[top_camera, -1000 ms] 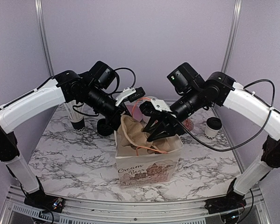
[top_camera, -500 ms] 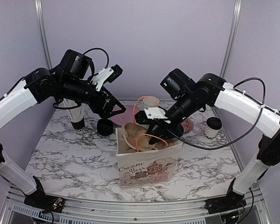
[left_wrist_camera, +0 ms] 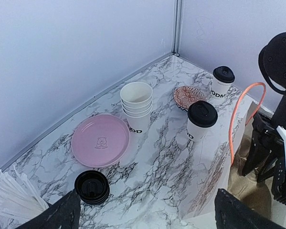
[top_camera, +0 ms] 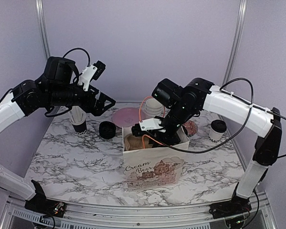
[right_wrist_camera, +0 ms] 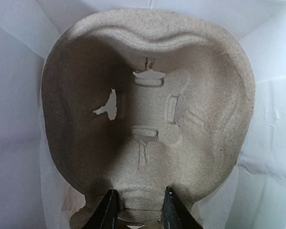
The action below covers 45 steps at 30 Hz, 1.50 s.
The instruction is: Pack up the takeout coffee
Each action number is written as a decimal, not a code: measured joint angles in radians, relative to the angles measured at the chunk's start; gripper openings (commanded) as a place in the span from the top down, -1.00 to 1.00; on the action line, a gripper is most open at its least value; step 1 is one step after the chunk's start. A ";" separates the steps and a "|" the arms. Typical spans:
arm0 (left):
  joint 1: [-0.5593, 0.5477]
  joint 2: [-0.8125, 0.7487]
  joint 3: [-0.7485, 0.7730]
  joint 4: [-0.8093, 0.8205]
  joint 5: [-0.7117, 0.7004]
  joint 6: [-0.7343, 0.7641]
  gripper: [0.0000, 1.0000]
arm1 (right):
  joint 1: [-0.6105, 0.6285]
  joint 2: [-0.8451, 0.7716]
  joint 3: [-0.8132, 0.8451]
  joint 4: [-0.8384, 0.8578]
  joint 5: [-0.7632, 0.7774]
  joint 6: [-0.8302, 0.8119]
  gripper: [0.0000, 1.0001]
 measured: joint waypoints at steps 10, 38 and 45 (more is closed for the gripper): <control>0.010 -0.026 -0.060 0.032 -0.002 -0.003 -0.98 | 0.023 0.097 -0.008 -0.032 0.030 0.002 0.37; 0.016 -0.027 -0.111 0.068 0.325 0.030 -0.97 | 0.034 -0.046 0.099 -0.051 0.019 0.010 -0.24; -0.029 0.064 -0.084 0.073 0.403 0.046 -0.90 | -0.080 -0.099 0.150 -0.065 -0.105 -0.031 -0.27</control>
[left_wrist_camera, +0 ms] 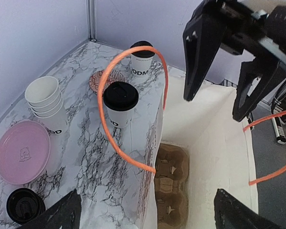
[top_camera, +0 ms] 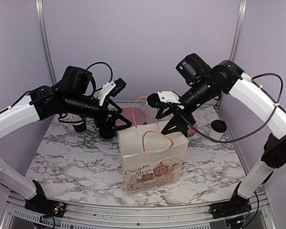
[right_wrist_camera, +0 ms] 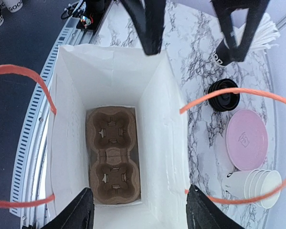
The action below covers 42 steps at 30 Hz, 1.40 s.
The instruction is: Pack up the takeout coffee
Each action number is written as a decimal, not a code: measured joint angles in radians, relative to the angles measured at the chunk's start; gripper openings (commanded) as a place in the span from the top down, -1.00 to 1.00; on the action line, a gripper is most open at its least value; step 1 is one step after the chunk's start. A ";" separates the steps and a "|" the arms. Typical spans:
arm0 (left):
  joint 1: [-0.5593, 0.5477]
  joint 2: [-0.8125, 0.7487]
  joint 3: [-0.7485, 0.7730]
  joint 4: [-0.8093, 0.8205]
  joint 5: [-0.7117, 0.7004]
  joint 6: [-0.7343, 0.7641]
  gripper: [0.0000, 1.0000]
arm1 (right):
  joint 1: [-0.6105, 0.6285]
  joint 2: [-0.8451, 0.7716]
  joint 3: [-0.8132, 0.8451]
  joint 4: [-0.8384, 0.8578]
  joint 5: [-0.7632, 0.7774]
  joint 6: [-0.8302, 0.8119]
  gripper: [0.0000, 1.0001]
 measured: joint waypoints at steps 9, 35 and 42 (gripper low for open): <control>-0.009 0.216 0.181 0.003 -0.005 -0.029 0.82 | -0.263 -0.192 -0.048 -0.002 -0.233 -0.055 -0.30; -0.440 0.078 0.050 0.106 0.112 -0.189 1.00 | -0.609 -0.371 -0.520 0.436 -0.277 0.148 -0.50; -0.535 0.117 0.095 0.076 0.120 -0.194 1.00 | -0.610 -0.362 -0.575 0.457 -0.250 0.160 -0.51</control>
